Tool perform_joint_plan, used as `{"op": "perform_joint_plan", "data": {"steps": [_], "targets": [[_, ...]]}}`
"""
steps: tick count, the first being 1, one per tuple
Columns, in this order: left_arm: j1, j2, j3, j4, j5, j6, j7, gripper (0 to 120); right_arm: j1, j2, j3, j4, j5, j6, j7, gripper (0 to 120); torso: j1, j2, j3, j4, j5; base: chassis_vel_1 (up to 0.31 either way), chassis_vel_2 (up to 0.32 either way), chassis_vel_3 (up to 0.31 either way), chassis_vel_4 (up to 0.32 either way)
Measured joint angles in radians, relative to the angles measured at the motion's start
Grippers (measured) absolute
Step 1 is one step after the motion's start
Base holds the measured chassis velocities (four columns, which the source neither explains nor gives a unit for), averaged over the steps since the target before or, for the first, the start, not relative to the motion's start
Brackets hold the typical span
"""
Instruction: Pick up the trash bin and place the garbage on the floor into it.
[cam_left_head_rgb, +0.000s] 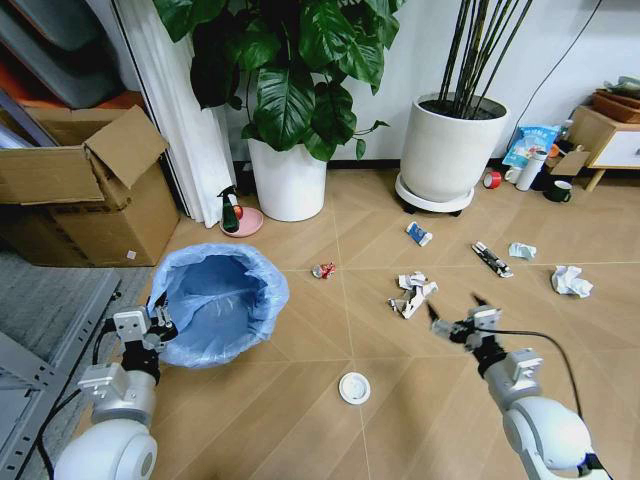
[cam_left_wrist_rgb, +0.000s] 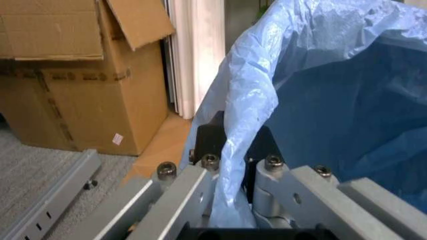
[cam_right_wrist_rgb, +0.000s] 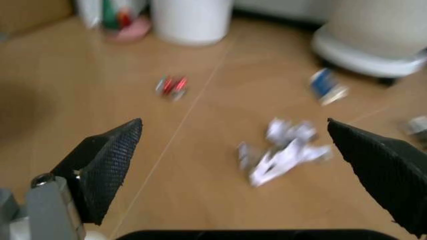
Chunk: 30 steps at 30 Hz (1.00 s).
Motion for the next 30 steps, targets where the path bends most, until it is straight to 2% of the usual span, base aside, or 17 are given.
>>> {"op": "perform_joint_plan", "data": {"steps": [3,4,6,8,12,14,17,22,30], "targets": [[0.005,0.012,-0.019,0.005,-0.011,0.001,0.000,0,0.060,-0.077,-0.135,-0.106,0.020,-0.034,-0.028,100,0.000,0.000,0.000,-0.0002,0.0002,0.000,0.000,0.000,0.000],[0.005,0.012,-0.019,0.005,-0.011,0.001,0.000,0,0.060,-0.077,-0.135,-0.106,0.020,-0.034,-0.028,100,0.000,0.000,0.000,-0.0002,0.0002,0.000,0.000,0.000,0.000],[0.016,0.012,-0.027,0.001,-0.012,0.001,0.000,0,0.121,-0.089,-0.237,-0.197,-0.015,-0.042,-0.037,100,0.000,0.000,0.000,-0.0001,0.0003,0.000,0.000,0.000,0.000],[0.018,0.011,-0.028,0.000,-0.012,0.001,0.000,0,0.147,-0.088,-0.272,-0.233,-0.030,-0.042,-0.038,100,0.000,0.000,0.000,-0.0001,0.0003,0.000,0.000,0.000,0.000],[0.016,0.010,-0.028,-0.001,-0.012,-0.001,-0.003,0,0.284,-0.042,-0.423,-0.409,-0.090,-0.031,-0.039,100,0.000,0.000,0.000,0.0000,0.0003,0.000,0.000,0.000,0.000],[0.014,0.009,-0.028,-0.001,-0.012,-0.001,-0.004,0,0.296,-0.035,-0.436,-0.423,-0.092,-0.029,-0.039,100,0.000,0.000,0.000,0.0000,-0.0002,0.000,0.000,0.000,0.000],[0.011,0.006,-0.027,0.008,-0.011,-0.002,-0.005,0,0.366,0.030,-0.491,-0.525,-0.110,-0.009,-0.038,100,0.000,0.000,0.000,0.0000,0.0002,0.000,0.000,0.000,0.000],[0.010,-0.001,-0.025,0.016,-0.007,-0.003,-0.005,0,0.401,0.080,-0.509,-0.615,-0.125,0.003,-0.039,100,0.000,0.000,0.000,0.0000,0.0003,0.000,0.000,0.000,0.000],[0.009,-0.004,-0.021,0.022,-0.001,-0.004,-0.007,0,0.424,0.118,-0.502,-0.712,-0.131,0.018,-0.050,100,0.000,0.000,0.000,-0.0003,-0.0001,0.000,0.000,0.000,0.000]]}}
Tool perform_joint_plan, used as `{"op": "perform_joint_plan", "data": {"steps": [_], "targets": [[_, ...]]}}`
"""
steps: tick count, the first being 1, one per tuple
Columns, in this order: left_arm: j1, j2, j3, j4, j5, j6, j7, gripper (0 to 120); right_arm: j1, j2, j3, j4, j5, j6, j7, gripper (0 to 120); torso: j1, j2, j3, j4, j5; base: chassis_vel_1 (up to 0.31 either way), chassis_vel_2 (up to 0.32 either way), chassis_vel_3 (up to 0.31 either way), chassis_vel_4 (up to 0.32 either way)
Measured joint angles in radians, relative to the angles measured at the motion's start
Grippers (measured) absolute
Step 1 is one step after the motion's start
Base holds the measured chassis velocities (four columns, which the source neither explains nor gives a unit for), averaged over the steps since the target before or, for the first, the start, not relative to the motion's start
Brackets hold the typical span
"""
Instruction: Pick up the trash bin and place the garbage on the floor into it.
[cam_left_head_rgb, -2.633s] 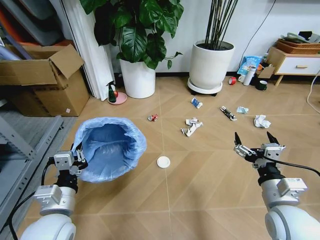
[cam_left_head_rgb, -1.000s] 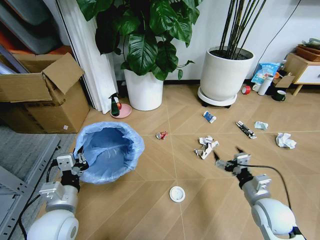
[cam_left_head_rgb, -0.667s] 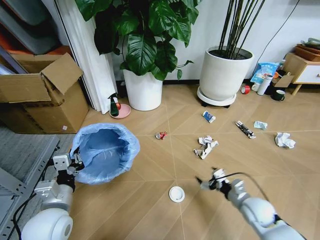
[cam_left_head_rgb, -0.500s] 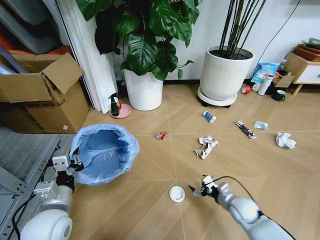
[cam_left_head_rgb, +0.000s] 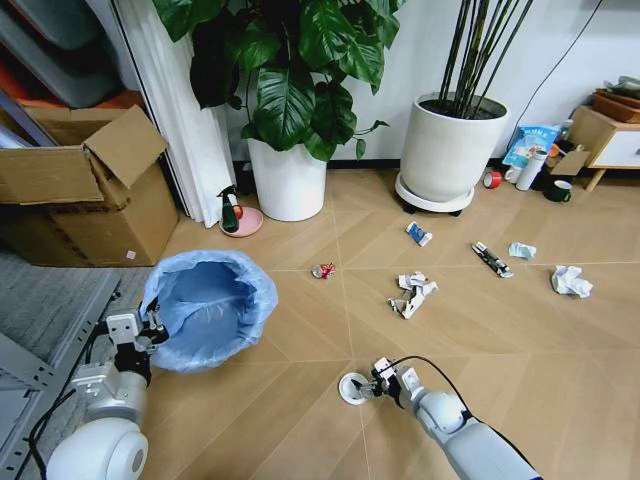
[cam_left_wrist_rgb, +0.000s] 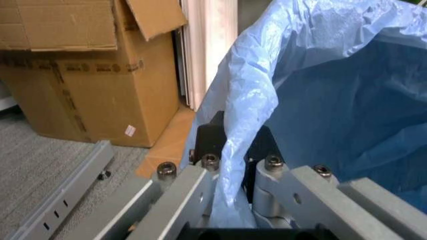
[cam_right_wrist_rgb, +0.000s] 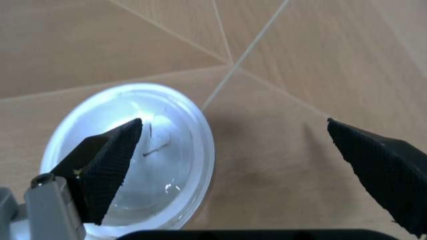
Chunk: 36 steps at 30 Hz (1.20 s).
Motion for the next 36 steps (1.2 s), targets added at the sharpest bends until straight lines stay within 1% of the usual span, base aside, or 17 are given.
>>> {"op": "perform_joint_plan", "data": {"steps": [10,13,14,15,17,18,19,21,22,24,26,29,30,32,33,35,36], "targets": [[0.002,0.001,-0.002,0.002,0.004,0.000,-0.003,0,0.025,0.054,0.000,-0.073,-0.006,0.020,-0.002,100,0.000,0.000,0.000,0.0001,0.0001,0.000,0.000,0.000,0.000],[0.008,0.001,-0.002,-0.005,0.008,-0.001,-0.003,0,0.028,0.065,0.006,-0.084,-0.007,0.023,-0.001,88,0.000,0.000,0.000,0.0001,0.0000,0.000,0.000,0.000,0.000],[0.008,0.001,-0.002,-0.005,0.008,-0.001,-0.003,0,0.028,0.065,0.006,-0.084,-0.007,0.023,-0.001,88,0.000,0.000,0.000,0.0001,0.0000,0.000,0.000,0.000,0.000],[0.010,0.001,-0.002,-0.006,0.009,-0.001,-0.003,0,0.028,0.066,0.008,-0.086,-0.007,0.027,-0.001,84,0.000,0.000,0.000,0.0002,0.0001,0.000,0.000,0.000,0.000],[0.014,0.000,-0.002,-0.010,0.011,-0.002,-0.003,0,0.024,0.066,0.014,-0.092,-0.016,0.041,-0.007,74,0.000,0.000,0.000,0.0003,0.0001,0.000,0.000,0.000,0.000],[0.014,0.000,-0.002,-0.010,0.011,-0.002,-0.003,0,0.024,0.066,0.014,-0.092,-0.016,0.041,-0.007,74,0.000,0.000,0.000,0.0003,0.0001,0.000,0.000,0.000,0.000],[0.014,0.000,-0.002,-0.010,0.011,-0.002,-0.003,0,0.024,0.066,0.015,-0.092,-0.019,0.044,-0.008,70,0.000,0.000,0.000,0.0003,0.0001,0.000,0.000,0.000,0.000],[0.015,0.001,-0.002,-0.012,0.011,-0.003,-0.002,0,0.019,0.069,0.023,-0.094,-0.024,0.049,-0.010,59,0.000,0.000,0.000,0.0003,0.0001,0.000,0.000,0.000,0.000],[0.015,0.001,-0.002,-0.012,0.011,-0.003,-0.002,0,0.019,0.069,0.023,-0.094,-0.024,0.049,-0.010,59,0.000,0.000,0.000,0.0003,0.0001,0.000,0.000,0.000,0.000],[0.017,0.001,-0.002,-0.017,0.011,-0.003,-0.002,0,0.012,0.070,0.030,-0.089,-0.025,0.049,-0.010,51,0.000,0.000,0.000,0.0003,0.0002,0.000,0.000,0.000,0.000],[0.018,0.001,-0.002,-0.019,0.012,-0.003,-0.002,0,0.009,0.070,0.032,-0.085,-0.025,0.049,-0.009,49,0.000,0.000,0.000,0.0003,0.0001,0.000,0.000,0.000,0.000],[0.020,0.001,-0.001,-0.022,0.013,-0.005,0.001,0,-0.004,0.069,0.041,-0.074,-0.025,0.048,-0.008,34,0.000,0.000,0.000,-0.0001,-0.0002,0.000,0.000,0.000,0.000],[0.020,0.001,-0.001,-0.022,0.013,-0.005,0.001,0,-0.004,0.069,0.041,-0.074,-0.025,0.048,-0.008,34,0.000,0.000,0.000,-0.0001,-0.0002,0.000,0.000,0.000,0.000],[0.022,0.003,-0.001,-0.028,0.013,-0.005,0.002,0,-0.013,0.069,0.050,-0.065,-0.025,0.047,-0.008,25,0.000,0.000,0.000,0.0000,0.0001,0.000,0.000,0.000,0.000],[0.022,0.003,-0.001,-0.028,0.013,-0.005,0.002,0,-0.013,0.069,0.050,-0.065,-0.025,0.047,-0.008,25,0.000,0.000,0.000,0.0000,0.0001,0.000,0.000,0.000,0.000],[0.025,0.006,-0.001,-0.036,0.013,-0.005,0.002,0,-0.023,0.067,0.058,-0.054,-0.024,0.045,-0.008,14,0.000,0.000,0.000,0.0003,0.0005,0.000,0.000,0.000,0.000],[0.026,0.007,-0.001,-0.037,0.013,-0.006,0.003,0,-0.026,0.066,0.062,-0.051,-0.024,0.045,-0.007,11,0.000,0.000,0.000,0.0003,0.0004,0.000,0.000,0.000,0.000]]}}
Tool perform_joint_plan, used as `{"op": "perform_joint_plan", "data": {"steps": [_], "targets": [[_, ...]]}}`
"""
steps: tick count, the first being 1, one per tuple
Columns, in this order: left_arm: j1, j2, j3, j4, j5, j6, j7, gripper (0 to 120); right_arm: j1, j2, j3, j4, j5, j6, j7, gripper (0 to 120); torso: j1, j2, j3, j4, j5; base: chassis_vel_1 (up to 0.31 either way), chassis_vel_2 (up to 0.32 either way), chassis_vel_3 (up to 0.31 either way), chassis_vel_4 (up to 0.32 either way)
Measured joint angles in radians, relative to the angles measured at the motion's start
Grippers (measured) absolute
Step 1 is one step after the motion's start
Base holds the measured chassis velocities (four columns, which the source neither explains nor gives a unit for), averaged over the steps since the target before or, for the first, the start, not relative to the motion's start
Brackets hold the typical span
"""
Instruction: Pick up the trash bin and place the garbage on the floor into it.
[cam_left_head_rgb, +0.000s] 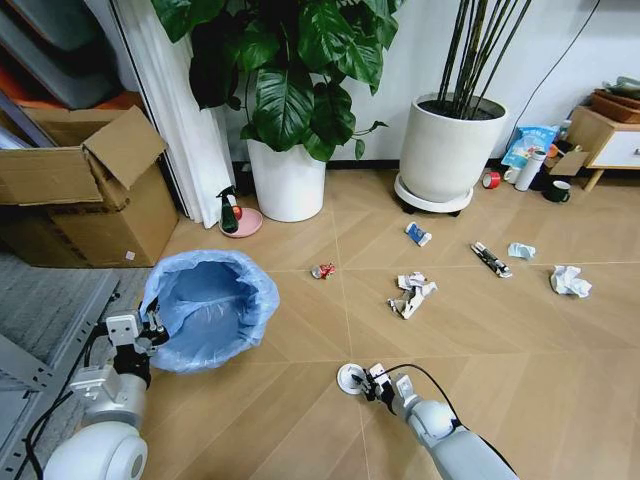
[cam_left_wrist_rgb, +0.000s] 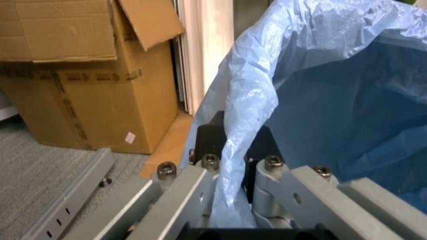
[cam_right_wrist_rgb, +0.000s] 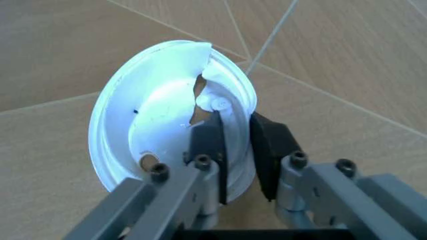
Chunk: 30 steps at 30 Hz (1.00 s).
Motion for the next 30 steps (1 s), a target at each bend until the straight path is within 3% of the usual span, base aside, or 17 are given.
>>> {"op": "perform_joint_plan", "data": {"steps": [6,21,30], "targets": [[0.002,0.002,0.002,-0.004,0.000,-0.001,0.002,0,-0.017,-0.001,0.016,0.016,-0.001,-0.002,0.005,0,0.000,0.000,0.000,-0.0002,-0.0001,0.000,0.000,0.000,0.000],[-0.002,0.014,0.010,-0.004,-0.003,-0.002,0.007,0,-0.061,-0.014,0.087,0.183,0.029,-0.010,0.045,0,0.000,0.000,0.000,-0.0001,0.0001,0.000,0.000,0.000,0.000],[-0.008,0.061,0.027,0.018,-0.035,0.014,0.005,0,-0.065,-0.104,0.152,0.459,0.142,-0.031,0.082,0,0.000,0.000,0.000,0.0000,0.0001,0.000,0.000,0.000,0.000]]}}
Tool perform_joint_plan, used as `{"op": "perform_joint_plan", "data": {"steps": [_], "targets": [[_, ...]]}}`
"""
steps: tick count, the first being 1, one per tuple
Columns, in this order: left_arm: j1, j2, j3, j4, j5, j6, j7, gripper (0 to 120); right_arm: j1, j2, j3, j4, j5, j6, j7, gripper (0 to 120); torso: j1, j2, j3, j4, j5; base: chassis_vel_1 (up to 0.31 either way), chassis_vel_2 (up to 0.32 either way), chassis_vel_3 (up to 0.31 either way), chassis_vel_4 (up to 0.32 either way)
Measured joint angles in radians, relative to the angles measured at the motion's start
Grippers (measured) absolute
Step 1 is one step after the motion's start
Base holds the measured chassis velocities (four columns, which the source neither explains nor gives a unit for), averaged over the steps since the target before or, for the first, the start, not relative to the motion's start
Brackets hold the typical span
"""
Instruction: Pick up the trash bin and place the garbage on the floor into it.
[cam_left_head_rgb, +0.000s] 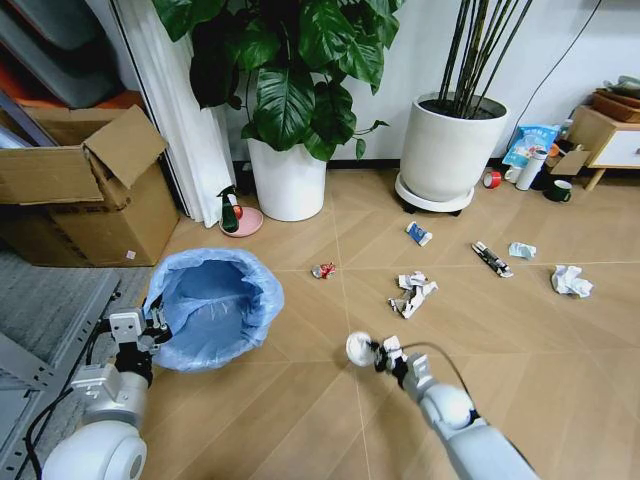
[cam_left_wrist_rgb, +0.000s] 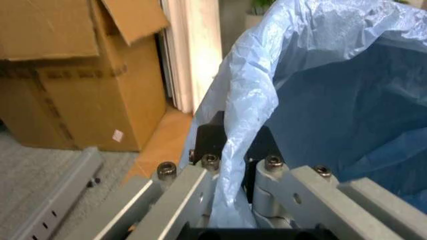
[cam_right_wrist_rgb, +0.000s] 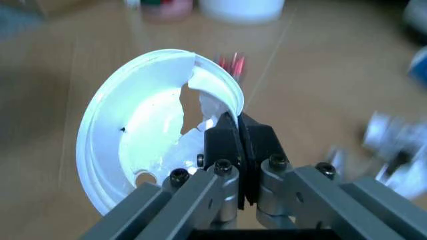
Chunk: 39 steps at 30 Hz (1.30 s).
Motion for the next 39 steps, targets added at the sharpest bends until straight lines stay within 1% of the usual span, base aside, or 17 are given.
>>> {"op": "perform_joint_plan", "data": {"steps": [2,5,8,11,12,14,16,17,19,20,21,24,25,29,34,36,39], "targets": [[-0.008,0.023,0.015,0.016,-0.023,0.011,-0.002,0,0.009,-0.050,0.012,0.087,0.057,-0.020,0.010,0,0.000,0.000,0.000,-0.0001,-0.0007,0.000,0.000,0.000,0.000],[-0.030,0.067,0.044,0.042,-0.086,0.043,-0.014,0,0.034,-0.133,0.011,0.231,0.155,-0.052,0.026,0,0.000,0.000,0.000,-0.0003,-0.0003,0.000,0.000,0.000,0.000],[-0.045,0.090,0.058,0.057,-0.120,0.063,-0.018,0,0.059,-0.167,0.002,0.295,0.201,-0.073,0.030,0,0.000,0.000,0.000,-0.0002,-0.0006,0.000,0.000,0.000,0.000],[-0.080,0.138,0.098,0.083,-0.187,0.101,-0.037,0,0.128,-0.206,-0.048,0.381,0.286,-0.115,0.054,0,0.000,0.000,0.000,-0.0002,-0.0003,0.000,0.000,0.000,0.000],[-0.080,0.138,0.098,0.083,-0.187,0.101,-0.037,0,0.128,-0.206,-0.048,0.381,0.286,-0.115,0.054,0,0.000,0.000,0.000,-0.0002,-0.0003,0.000,0.000,0.000,0.000],[-0.102,0.171,0.133,0.088,-0.254,0.138,-0.057,0,0.191,-0.217,-0.110,0.424,0.336,-0.144,0.073,0,0.000,0.000,0.000,-0.0001,-0.0005,0.000,0.000,0.000,0.000],[-0.121,0.199,0.167,0.093,-0.314,0.169,-0.085,0,0.255,-0.220,-0.183,0.451,0.378,-0.167,0.094,0,0.000,0.000,0.000,-0.0002,-0.0004,0.000,0.000,0.000,0.000],[-0.121,0.199,0.167,0.093,-0.314,0.169,-0.085,0,0.255,-0.220,-0.183,0.451,0.378,-0.167,0.094,0,0.000,0.000,0.000,-0.0002,-0.0004,0.000,0.000,0.000,0.000],[-0.143,0.229,0.200,0.096,-0.368,0.197,-0.113,0,0.319,-0.215,-0.281,0.463,0.418,-0.185,0.123,0,0.000,0.000,0.000,0.0000,-0.0007,0.000,0.000,0.000,0.000],[-0.153,0.240,0.214,0.096,-0.392,0.209,-0.126,0,0.344,-0.210,-0.324,0.460,0.423,-0.188,0.130,0,0.000,0.000,0.000,0.0000,-0.0003,0.000,0.000,0.000,0.000],[-0.153,0.240,0.214,0.096,-0.392,0.209,-0.126,0,0.344,-0.210,-0.324,0.460,0.423,-0.188,0.130,0,0.000,0.000,0.000,0.0000,-0.0003,0.000,0.000,0.000,0.000],[-0.178,0.261,0.240,0.093,-0.438,0.230,-0.152,0,0.403,-0.183,-0.450,0.422,0.417,-0.191,0.140,0,0.000,0.000,0.000,0.0000,-0.0005,0.000,0.000,0.000,0.000],[-0.178,0.261,0.240,0.093,-0.438,0.230,-0.152,0,0.403,-0.183,-0.450,0.422,0.417,-0.191,0.140,0,0.000,0.000,0.000,0.0000,-0.0005,0.000,0.000,0.000,0.000],[-0.186,0.278,0.240,0.088,-0.462,0.238,-0.159,0,0.438,-0.156,-0.549,0.380,0.404,-0.191,0.153,0,0.000,0.000,0.000,0.0000,-0.0004,0.000,0.000,0.000,0.000],[-0.188,0.285,0.228,0.087,-0.475,0.240,-0.160,0,0.452,-0.145,-0.624,0.366,0.386,-0.205,0.163,0,0.000,0.000,0.000,0.0000,-0.0005,0.000,0.000,0.000,0.000],[-0.189,0.284,0.227,0.087,-0.476,0.240,-0.160,0,0.457,-0.139,-0.645,0.359,0.379,-0.207,0.171,3,0.000,0.000,0.000,-0.0002,-0.0004,0.000,0.000,0.000,0.000],[-0.192,0.277,0.225,0.088,-0.479,0.240,-0.160,0,0.471,-0.106,-0.698,0.325,0.341,-0.206,0.191,17,0.000,0.000,0.000,0.0000,-0.0005,0.000,0.000,0.000,0.000]]}}
